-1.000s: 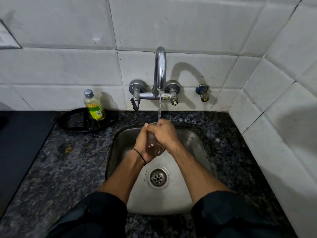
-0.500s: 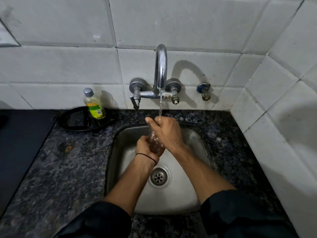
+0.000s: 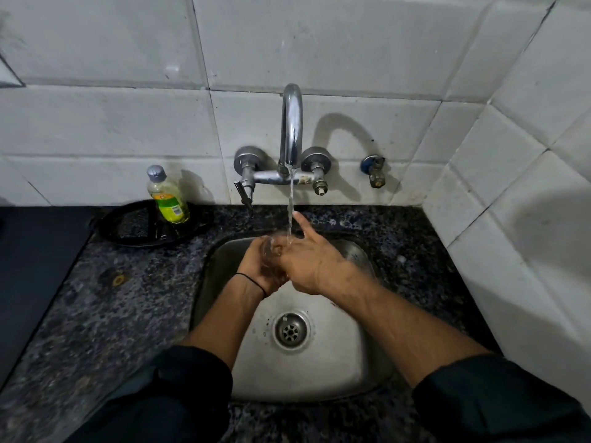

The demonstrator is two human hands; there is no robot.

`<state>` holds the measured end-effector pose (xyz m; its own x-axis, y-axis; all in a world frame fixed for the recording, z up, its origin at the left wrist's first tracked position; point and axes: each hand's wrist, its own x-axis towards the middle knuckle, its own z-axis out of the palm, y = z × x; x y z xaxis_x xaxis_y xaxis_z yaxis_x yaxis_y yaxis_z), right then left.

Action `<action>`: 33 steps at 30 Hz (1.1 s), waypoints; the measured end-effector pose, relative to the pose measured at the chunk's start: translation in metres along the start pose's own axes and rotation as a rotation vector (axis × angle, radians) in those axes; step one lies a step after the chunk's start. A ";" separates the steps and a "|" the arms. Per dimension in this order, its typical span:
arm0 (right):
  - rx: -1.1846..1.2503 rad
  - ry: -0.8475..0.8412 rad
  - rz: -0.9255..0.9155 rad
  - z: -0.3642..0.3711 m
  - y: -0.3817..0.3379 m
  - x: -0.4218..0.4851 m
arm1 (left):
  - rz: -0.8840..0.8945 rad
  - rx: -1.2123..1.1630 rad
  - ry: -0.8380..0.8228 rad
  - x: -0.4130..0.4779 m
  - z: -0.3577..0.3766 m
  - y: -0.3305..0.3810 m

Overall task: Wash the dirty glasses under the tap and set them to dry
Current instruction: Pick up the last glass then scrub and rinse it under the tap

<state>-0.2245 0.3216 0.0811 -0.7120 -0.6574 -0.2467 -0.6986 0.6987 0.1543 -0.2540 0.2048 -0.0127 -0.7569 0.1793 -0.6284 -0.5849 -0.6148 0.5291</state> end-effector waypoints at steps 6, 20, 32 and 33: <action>0.322 -0.068 0.214 0.013 -0.008 0.007 | 0.071 -0.090 0.041 -0.001 0.008 -0.013; 0.569 -0.002 0.349 0.023 -0.008 0.017 | 0.040 0.113 -0.102 -0.014 -0.004 -0.002; 1.191 0.042 0.666 0.021 -0.013 0.018 | 0.118 -0.030 -0.035 -0.014 -0.007 -0.028; 1.108 0.024 0.615 0.022 -0.012 0.018 | 0.102 0.002 -0.038 -0.016 -0.008 -0.028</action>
<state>-0.2276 0.3071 0.0540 -0.9060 -0.1383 -0.4001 0.1721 0.7431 -0.6466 -0.2228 0.2130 -0.0218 -0.8231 0.1449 -0.5490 -0.5046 -0.6301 0.5902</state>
